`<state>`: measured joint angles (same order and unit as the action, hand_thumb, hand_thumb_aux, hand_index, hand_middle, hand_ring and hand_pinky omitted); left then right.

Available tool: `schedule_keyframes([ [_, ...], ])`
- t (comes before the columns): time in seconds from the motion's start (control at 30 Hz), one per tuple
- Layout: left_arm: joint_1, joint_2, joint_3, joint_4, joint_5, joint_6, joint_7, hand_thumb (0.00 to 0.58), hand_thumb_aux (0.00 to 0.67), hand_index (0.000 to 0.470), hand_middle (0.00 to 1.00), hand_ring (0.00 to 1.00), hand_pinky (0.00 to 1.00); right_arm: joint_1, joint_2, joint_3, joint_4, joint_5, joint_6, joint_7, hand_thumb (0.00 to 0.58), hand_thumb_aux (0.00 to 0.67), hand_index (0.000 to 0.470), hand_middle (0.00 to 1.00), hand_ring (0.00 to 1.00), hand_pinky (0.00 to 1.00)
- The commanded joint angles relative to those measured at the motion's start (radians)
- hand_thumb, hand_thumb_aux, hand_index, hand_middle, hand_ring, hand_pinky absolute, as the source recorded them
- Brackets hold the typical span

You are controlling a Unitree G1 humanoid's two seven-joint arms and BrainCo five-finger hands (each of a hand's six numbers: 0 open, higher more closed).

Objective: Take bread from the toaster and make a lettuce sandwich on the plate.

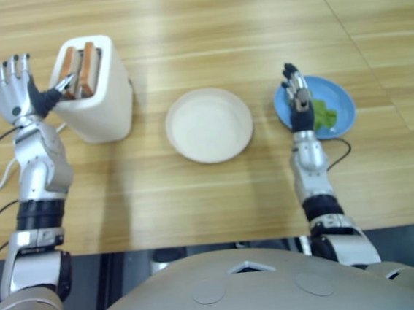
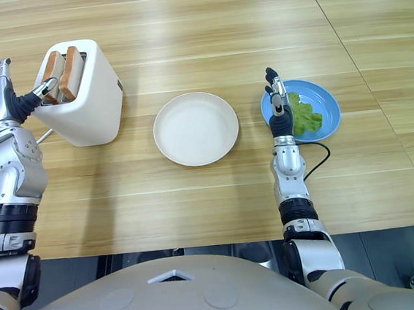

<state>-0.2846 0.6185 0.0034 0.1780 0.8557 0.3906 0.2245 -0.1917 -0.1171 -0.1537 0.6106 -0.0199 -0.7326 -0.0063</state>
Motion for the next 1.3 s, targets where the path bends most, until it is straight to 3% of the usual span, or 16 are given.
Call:
schedule_keyframes([
  [0.03, -0.01, 0.015, -0.014, 0.068, 0.003, 0.019, 0.002, 0.0, 0.0, 0.0, 0.0, 0.0, 0.0, 0.013, 0.001, -0.001, -0.023, 0.018, 0.011, 0.002, 0.0, 0.0, 0.0, 0.0, 0.0, 0.0],
  [0.33, -0.041, 0.01, -0.044, 0.171, -0.008, 0.01, 0.029, 0.0, 0.0, 0.0, 0.0, 0.0, 0.0, 0.028, -0.003, -0.002, -0.044, 0.019, 0.02, 0.003, 0.0, 0.0, 0.0, 0.0, 0.0, 0.0],
  [0.6, -0.041, 0.001, -0.107, 0.124, 0.029, -0.001, 0.048, 0.0, 0.0, 0.0, 0.0, 0.0, 0.0, 0.031, -0.001, -0.002, -0.05, 0.021, 0.024, 0.002, 0.0, 0.0, 0.0, 0.0, 0.0, 0.0],
  [0.63, -0.04, 0.0, -0.106, 0.118, 0.028, -0.001, 0.056, 0.265, 0.176, 0.121, 0.0, 0.0, 0.0, 0.031, 0.0, -0.002, -0.05, 0.021, 0.024, 0.002, 0.0, 0.0, 0.0, 0.0, 0.0, 0.0],
  [0.67, -0.04, 0.0, -0.103, 0.111, 0.026, -0.004, 0.068, 0.514, 0.444, 0.305, 0.0, 0.0, 0.0, 0.031, 0.0, -0.001, -0.048, 0.021, 0.024, 0.002, 0.0, 0.0, 0.0, 0.0, 0.0, 0.0],
  [0.7, -0.037, 0.0, -0.1, 0.102, 0.024, -0.006, 0.075, 0.58, 0.67, 0.46, 0.0, 0.0, 0.0, 0.032, 0.001, -0.001, -0.048, 0.021, 0.024, 0.002, 0.0, 0.0, 0.0, 0.0, 0.0, 0.0],
  [0.77, -0.032, -0.004, -0.093, 0.089, 0.016, -0.014, 0.089, 0.58, 0.67, 0.46, 0.0, 0.0, 0.0, 0.032, 0.001, -0.001, -0.047, 0.022, 0.025, 0.001, 0.0, 0.0, 0.0, 0.0, 0.0, 0.0],
  [0.8, -0.03, -0.008, -0.086, 0.086, 0.006, -0.019, 0.094, 0.58, 0.67, 0.46, 0.28, 0.28, 0.28, 0.032, 0.001, 0.0, -0.046, 0.022, 0.025, 0.001, 0.0, 0.0, 0.0, 0.0, 0.0, 0.0],
  [0.83, -0.028, -0.012, -0.079, 0.085, -0.007, -0.027, 0.099, 0.58, 0.67, 0.46, 1.0, 1.0, 1.0, 0.033, 0.001, 0.0, -0.045, 0.023, 0.025, 0.0, 0.0, 0.0, 0.0, 0.0, 0.0, 0.0],
  [1.3, 0.006, -0.033, -0.025, -0.06, -0.047, -0.097, 0.234, 0.58, 0.67, 0.46, 1.0, 1.0, 1.0, 0.027, 0.0, 0.001, -0.026, 0.026, 0.031, 0.001, 0.0, 0.0, 0.0, 0.0, 0.0, 0.0],
])
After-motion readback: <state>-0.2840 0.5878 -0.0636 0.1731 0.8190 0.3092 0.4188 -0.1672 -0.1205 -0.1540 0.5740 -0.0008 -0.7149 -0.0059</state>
